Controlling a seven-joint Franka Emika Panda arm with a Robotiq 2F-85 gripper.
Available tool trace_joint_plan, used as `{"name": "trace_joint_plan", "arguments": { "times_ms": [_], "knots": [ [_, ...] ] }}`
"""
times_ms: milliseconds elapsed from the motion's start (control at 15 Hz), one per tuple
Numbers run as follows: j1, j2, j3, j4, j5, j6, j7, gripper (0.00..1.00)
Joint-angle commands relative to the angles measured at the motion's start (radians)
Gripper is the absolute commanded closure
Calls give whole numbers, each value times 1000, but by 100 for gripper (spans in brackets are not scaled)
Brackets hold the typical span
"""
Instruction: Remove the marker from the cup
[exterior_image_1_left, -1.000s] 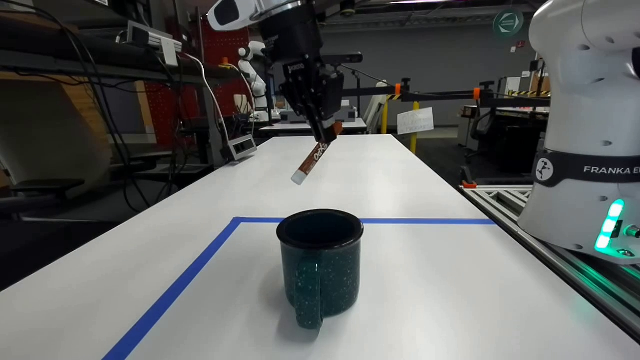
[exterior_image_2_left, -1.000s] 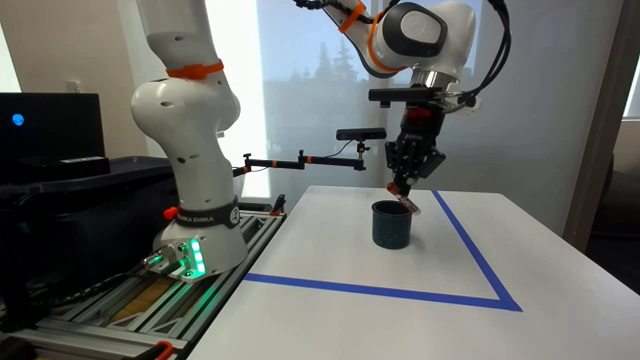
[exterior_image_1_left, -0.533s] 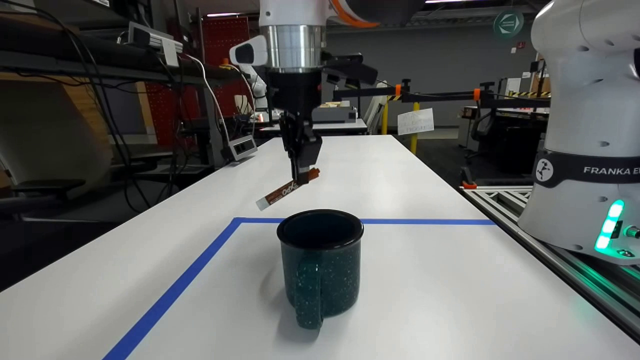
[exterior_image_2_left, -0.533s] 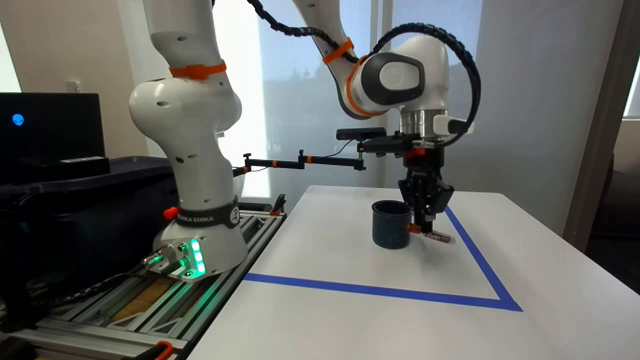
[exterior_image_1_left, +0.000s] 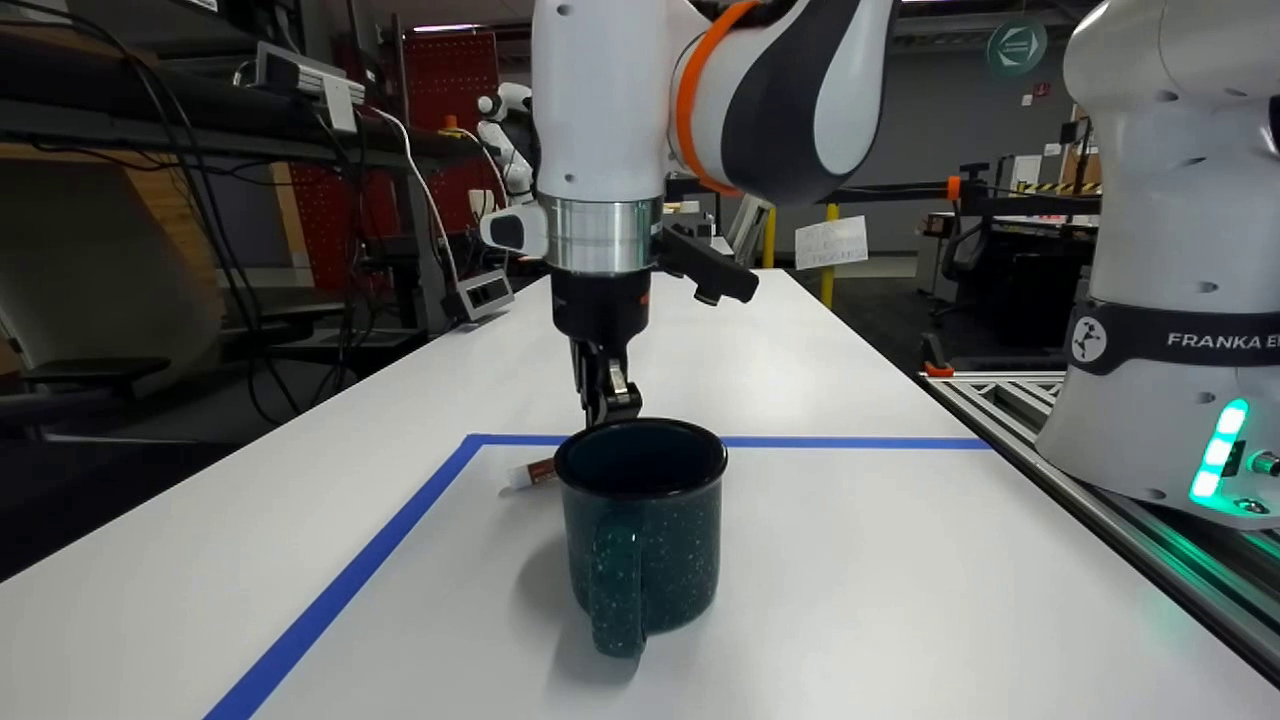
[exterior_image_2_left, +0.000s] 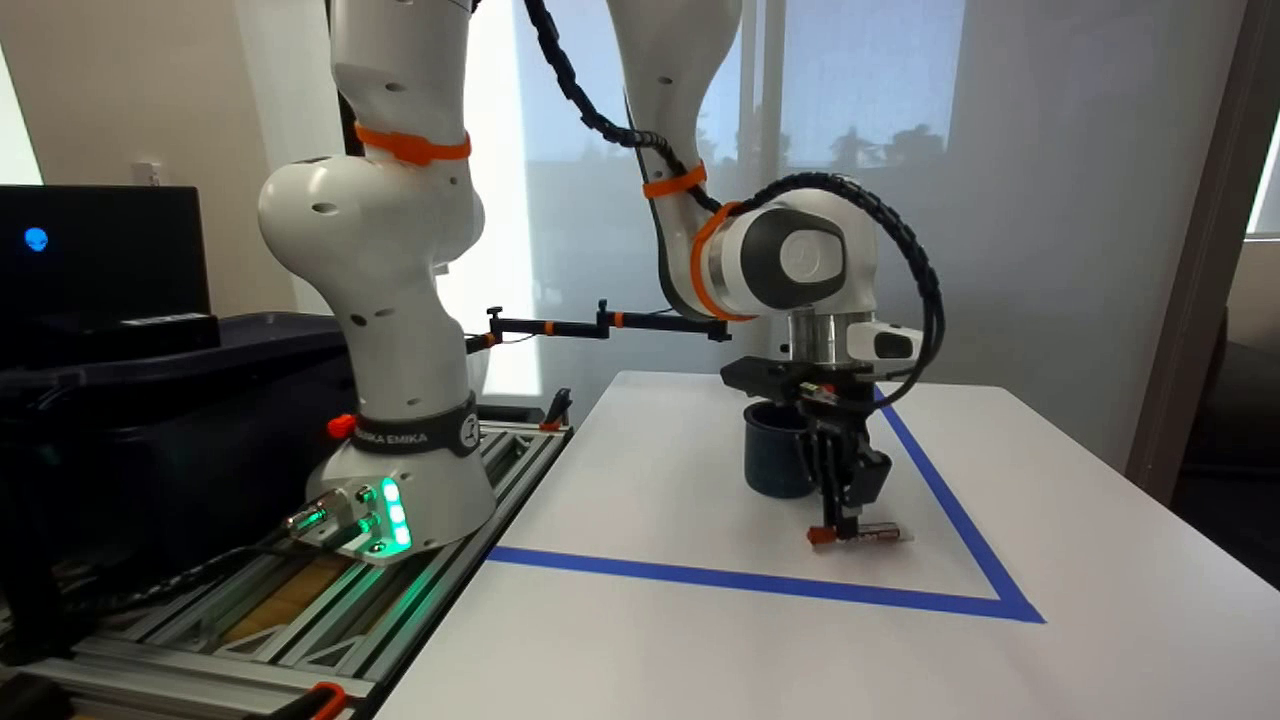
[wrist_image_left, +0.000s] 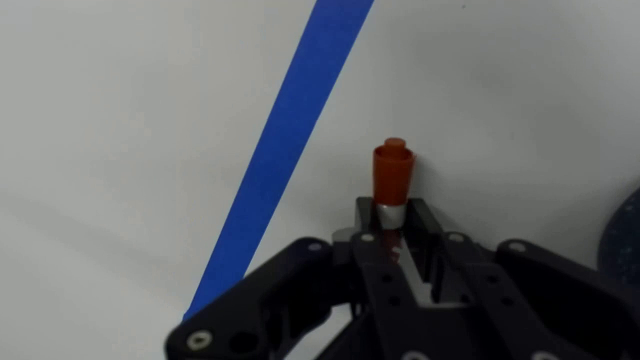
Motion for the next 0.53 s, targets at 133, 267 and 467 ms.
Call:
{"name": "trace_joint_plan", "arguments": {
  "times_ms": [133, 267, 467],
  "knots": [
    [0, -25, 58, 3, 236, -84, -237, 55],
    [-10, -75, 86, 4, 357, -161, -374, 49],
    [-10, -194, 89, 22, 476, -360, -507, 25]
  ]
}}
